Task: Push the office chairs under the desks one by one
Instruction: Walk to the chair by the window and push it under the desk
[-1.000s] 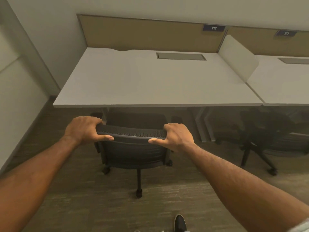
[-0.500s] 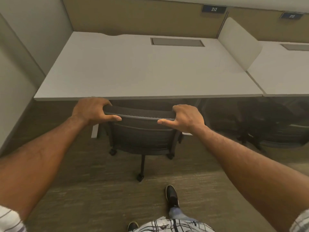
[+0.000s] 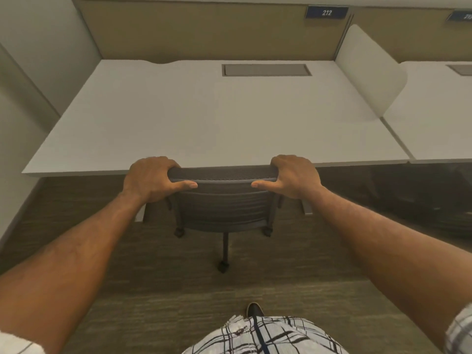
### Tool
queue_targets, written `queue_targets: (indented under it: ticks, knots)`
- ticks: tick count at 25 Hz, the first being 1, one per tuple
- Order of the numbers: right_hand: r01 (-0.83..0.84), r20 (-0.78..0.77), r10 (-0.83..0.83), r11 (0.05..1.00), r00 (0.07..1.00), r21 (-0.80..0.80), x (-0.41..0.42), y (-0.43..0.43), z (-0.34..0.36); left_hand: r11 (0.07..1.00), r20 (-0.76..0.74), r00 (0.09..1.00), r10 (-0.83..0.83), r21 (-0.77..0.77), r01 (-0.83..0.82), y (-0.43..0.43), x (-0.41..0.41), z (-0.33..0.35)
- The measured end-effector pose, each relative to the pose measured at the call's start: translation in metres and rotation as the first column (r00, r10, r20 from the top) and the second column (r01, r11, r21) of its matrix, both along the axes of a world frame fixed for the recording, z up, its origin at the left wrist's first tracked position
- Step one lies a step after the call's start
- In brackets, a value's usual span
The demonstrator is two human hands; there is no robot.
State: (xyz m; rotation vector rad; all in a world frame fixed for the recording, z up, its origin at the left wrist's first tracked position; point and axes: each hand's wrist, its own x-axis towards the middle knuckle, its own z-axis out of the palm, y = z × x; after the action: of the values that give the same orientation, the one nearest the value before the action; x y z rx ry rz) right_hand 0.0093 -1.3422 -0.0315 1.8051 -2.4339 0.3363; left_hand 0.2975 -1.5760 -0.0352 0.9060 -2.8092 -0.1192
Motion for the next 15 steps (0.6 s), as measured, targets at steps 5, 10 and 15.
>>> queue_targets:
  ticks: [5,10,15]
  knots:
    - [0.009,0.031,-0.009,1.0,0.999,0.023,-0.043,-0.011,0.0,0.999,-0.004,0.999,0.044,0.006,-0.044,-0.003,-0.038,0.0]
    - [-0.016,0.036,0.015,0.999,0.999,0.041,-0.065,-0.014,-0.004,0.999,-0.005,0.999,0.049,-0.003,-0.049,-0.002,-0.055,-0.003]
    - [-0.049,0.026,0.048,0.998,0.999,0.041,-0.069,-0.012,-0.006,0.997,0.026,0.997,0.071,0.016,-0.071,-0.001,-0.057,-0.003]
